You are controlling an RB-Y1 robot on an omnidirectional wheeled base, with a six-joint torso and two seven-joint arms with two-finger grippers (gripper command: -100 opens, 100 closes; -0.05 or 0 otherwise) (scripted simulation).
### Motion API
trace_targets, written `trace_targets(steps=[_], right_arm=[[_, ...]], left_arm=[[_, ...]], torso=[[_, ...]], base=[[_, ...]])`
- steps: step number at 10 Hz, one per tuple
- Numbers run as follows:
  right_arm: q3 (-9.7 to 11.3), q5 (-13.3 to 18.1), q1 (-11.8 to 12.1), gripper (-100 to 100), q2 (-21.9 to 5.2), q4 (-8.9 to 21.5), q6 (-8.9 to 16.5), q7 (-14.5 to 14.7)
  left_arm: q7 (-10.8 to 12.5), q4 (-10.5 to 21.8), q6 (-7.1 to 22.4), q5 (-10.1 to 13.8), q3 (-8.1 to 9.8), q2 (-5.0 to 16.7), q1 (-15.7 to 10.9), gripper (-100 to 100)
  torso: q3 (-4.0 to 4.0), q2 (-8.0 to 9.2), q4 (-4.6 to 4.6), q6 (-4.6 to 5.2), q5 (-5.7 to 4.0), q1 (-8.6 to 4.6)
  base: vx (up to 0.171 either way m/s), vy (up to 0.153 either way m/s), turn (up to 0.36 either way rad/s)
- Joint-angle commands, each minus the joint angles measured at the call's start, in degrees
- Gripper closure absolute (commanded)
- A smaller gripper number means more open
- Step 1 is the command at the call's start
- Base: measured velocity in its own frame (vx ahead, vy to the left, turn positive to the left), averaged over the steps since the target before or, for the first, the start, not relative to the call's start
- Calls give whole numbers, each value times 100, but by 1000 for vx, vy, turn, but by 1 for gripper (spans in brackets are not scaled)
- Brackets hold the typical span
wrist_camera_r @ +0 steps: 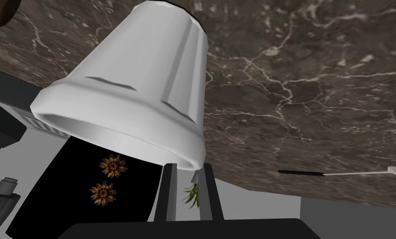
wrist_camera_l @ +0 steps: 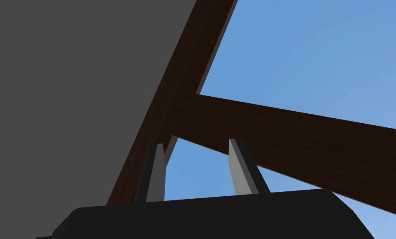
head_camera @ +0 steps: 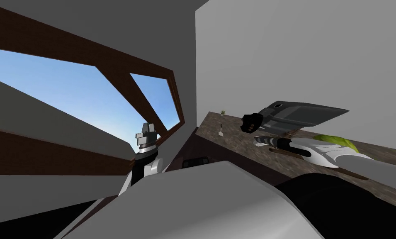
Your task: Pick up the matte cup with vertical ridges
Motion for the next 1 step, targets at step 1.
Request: trace_targets(steps=[1], right_arm=[[0, 0, 0, 0, 0, 0, 0, 0]], left_arm=[[0, 0, 0, 0, 0, 0, 0, 0]], torso=[[0, 0, 0, 0, 0, 0]], base=[[7, 5, 9]])
